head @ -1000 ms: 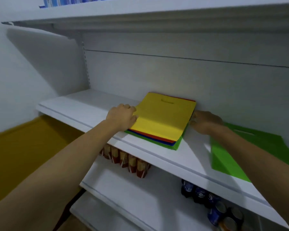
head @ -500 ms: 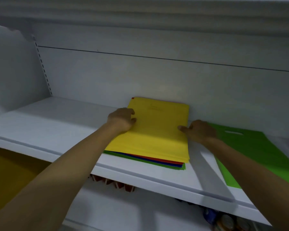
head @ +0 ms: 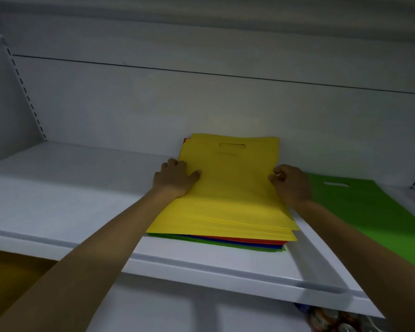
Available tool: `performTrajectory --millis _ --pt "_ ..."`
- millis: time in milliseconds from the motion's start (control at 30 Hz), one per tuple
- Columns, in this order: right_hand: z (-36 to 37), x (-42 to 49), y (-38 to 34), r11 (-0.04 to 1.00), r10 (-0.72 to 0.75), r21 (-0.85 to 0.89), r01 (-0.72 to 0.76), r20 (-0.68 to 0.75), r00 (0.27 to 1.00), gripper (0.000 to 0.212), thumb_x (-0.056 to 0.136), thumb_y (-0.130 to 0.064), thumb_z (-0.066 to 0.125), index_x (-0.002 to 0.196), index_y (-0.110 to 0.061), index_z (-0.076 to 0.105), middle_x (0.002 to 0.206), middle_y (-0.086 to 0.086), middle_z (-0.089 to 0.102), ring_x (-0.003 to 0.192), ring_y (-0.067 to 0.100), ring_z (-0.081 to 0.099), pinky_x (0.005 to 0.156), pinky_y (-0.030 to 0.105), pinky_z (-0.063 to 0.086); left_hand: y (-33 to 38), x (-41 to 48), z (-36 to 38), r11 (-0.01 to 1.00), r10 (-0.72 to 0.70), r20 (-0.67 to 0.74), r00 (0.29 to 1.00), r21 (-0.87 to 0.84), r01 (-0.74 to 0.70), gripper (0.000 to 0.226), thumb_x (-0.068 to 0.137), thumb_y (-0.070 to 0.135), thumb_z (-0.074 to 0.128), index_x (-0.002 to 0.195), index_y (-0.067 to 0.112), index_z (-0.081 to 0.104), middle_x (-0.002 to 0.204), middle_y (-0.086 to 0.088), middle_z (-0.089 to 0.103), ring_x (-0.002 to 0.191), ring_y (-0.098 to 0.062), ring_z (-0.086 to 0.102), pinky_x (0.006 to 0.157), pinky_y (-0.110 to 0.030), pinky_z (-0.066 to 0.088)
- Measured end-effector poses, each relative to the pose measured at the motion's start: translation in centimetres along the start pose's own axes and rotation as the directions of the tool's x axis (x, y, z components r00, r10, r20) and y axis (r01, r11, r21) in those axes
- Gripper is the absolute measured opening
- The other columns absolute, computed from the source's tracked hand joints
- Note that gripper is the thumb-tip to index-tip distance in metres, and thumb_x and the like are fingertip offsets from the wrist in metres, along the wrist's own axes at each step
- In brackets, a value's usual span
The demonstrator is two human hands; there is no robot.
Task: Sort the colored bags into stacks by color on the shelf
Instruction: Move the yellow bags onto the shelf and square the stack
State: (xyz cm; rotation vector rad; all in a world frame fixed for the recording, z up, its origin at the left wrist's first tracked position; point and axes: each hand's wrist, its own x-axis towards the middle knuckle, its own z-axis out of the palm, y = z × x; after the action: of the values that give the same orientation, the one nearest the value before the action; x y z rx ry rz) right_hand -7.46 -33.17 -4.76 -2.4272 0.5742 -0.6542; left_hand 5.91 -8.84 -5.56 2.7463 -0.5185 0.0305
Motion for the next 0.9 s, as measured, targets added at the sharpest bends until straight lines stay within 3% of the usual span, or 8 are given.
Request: performTrajectory --millis 100,167,300,467,567,733,833,900 --pt "-0.1 -1.0 -0.9 0.947 0.073 0.319 -0.037 -0.100 0.992 0.014 0.092 -0.009 0.061 0.103 -0.002 0.067 0.101 0.013 0.066 0.087 0.023 0.059 0.082 0.033 0.047 -0.1 -0.1 0.2 1.000 0.014 -0.028 1.000 0.003 -0.013 0.066 0.095 0.061 0.033 0.138 0.013 0.042 0.146 -0.011 0.036 0.132 -0.030 0.034 0.101 -0.044 0.034" --pt "-0.5 -1.7 -1.7 0.830 0.179 0.549 -0.102 -0.089 0.980 0.007 0.091 -0.006 0.061 0.097 -0.006 0.065 0.090 0.004 0.065 0.075 0.011 0.058 0.081 0.033 0.052 -0.3 -0.1 0.2 1.000 0.027 -0.047 0.999 -0.008 -0.027 0.063 0.096 0.059 0.033 0.135 0.012 0.045 0.144 -0.011 0.037 0.131 -0.031 0.035 0.100 -0.043 0.035" --pt "-1.4 -2.6 -2.7 0.622 0.303 0.768 -0.153 -0.057 0.951 0.010 0.092 -0.008 0.061 0.101 -0.011 0.063 0.081 -0.008 0.061 0.069 0.004 0.057 0.053 0.010 0.050 -0.6 -0.2 0.1 0.997 0.068 -0.072 0.995 -0.026 -0.070 0.058 0.097 0.056 0.035 0.133 0.012 0.047 0.142 -0.011 0.039 0.129 -0.031 0.037 0.100 -0.042 0.034" --pt "-2.3 -3.1 -2.4 0.569 0.338 0.811 -0.135 -0.081 0.938 0.009 0.090 -0.012 0.064 0.085 -0.019 0.064 0.082 -0.007 0.064 0.068 0.006 0.060 0.054 0.011 0.052 -1.0 0.0 -0.2 0.967 0.091 -0.196 0.976 -0.216 -0.133 0.039 0.094 0.046 0.050 0.118 0.015 0.057 0.135 -0.007 0.048 0.126 -0.027 0.041 0.099 -0.039 0.035" --pt "-3.5 -3.5 -1.9 0.557 0.357 0.820 -0.130 -0.095 0.929 0.004 0.091 -0.015 0.064 0.094 -0.017 0.063 0.082 -0.008 0.064 0.066 0.004 0.060 0.052 0.011 0.052 -0.8 -0.3 -1.0 0.893 0.099 -0.309 0.946 -0.391 -0.221 0.019 0.093 0.036 0.058 0.101 0.019 0.061 0.123 -0.003 0.057 0.118 -0.023 0.049 0.093 -0.036 0.040" --pt "-5.7 -4.9 -0.5 0.565 0.382 0.819 -0.105 -0.146 0.913 0.010 0.091 -0.020 0.064 0.100 -0.017 0.062 0.083 -0.010 0.063 0.061 -0.001 0.060 0.048 0.009 0.047 2.4 -2.3 -2.0 0.748 0.120 -0.354 0.927 -0.582 -0.319 0.013 0.097 0.028 0.053 0.098 0.015 0.053 0.096 -0.005 0.063 0.082 -0.021 0.059 0.075 -0.035 0.047" --pt "-8.2 -6.1 1.1 0.592 0.399 0.802 -0.086 -0.199 0.895 0.005 0.091 -0.020 0.064 0.095 -0.019 0.062 0.083 -0.010 0.062 0.065 0.000 0.058 0.051 0.009 0.047 5.8 -4.0 -2.5 0.679 0.142 -0.406 0.903 -0.623 -0.388 0.009 0.098 0.022 0.052 0.097 0.014 0.050 0.088 -0.002 0.057 0.072 -0.016 0.052 0.066 -0.031 0.040" --pt "-10.1 -7.0 2.7 0.628 0.392 0.773 -0.091 -0.213 0.895 0.004 0.091 -0.020 0.064 0.095 -0.018 0.064 0.087 -0.004 0.065 0.069 0.005 0.060 0.060 0.018 0.050 8.1 -5.1 -2.7 0.674 0.173 -0.458 0.872 -0.591 -0.444 0.007 0.097 0.019 0.054 0.094 0.014 0.049 0.085 0.000 0.056 0.077 -0.018 0.052 0.065 -0.030 0.039"
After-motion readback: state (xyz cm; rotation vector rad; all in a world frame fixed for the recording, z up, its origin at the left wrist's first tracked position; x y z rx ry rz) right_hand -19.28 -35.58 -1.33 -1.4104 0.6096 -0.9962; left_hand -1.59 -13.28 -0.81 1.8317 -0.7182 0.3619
